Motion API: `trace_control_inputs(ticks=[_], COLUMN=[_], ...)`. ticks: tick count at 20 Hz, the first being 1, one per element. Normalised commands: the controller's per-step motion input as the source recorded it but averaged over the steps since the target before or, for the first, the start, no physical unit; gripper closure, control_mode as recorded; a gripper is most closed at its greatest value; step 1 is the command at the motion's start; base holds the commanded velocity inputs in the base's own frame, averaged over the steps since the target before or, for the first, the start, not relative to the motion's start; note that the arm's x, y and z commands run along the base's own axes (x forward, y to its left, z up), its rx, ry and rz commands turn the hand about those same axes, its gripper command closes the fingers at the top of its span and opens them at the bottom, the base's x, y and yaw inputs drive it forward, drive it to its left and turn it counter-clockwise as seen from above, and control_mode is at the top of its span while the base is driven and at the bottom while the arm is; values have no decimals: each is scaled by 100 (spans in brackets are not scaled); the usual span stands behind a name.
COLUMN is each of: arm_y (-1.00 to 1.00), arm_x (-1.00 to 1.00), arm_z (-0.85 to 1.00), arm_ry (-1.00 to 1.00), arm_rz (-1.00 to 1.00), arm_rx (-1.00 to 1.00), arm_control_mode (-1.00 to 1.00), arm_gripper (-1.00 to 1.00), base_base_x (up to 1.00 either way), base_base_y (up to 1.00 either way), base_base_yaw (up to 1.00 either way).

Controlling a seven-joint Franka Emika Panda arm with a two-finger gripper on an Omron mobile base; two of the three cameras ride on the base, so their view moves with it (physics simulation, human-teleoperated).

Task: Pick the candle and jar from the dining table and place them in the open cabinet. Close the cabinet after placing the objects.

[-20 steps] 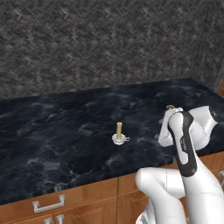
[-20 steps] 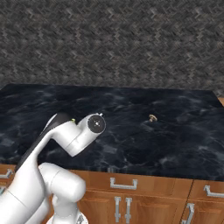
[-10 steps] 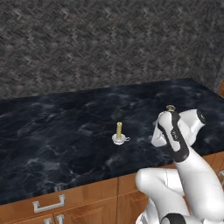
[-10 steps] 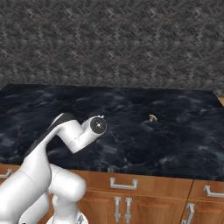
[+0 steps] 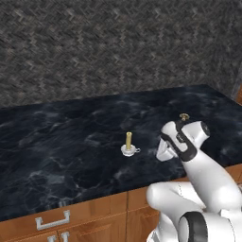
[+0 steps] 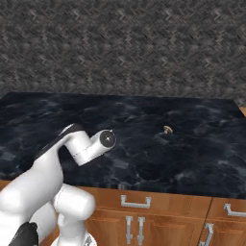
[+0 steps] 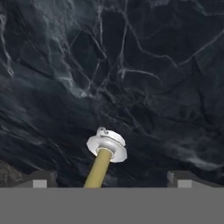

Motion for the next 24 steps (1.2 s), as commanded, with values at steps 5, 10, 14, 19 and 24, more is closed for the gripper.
trace_control_inputs(ticks=[5,10,14,19,24], arm_y=[5,6,5,7,9], arm_x=[34,36,49,32,6], arm_z=[-34,-31,-20,-18,-16], arm_ry=[3,2,4,4,1], arm_rz=[8,8,6,4,2], arm_rx=[2,2,4,2,0], arm_control_mode=[-100,-100,-100,-100,-100], arm_gripper=[-100,-100,-100,-100,-100], base_base_x=[0,0,0,0,0], base_base_y=[0,0,0,0,0], base_base_yaw=[0,0,0,0,0])
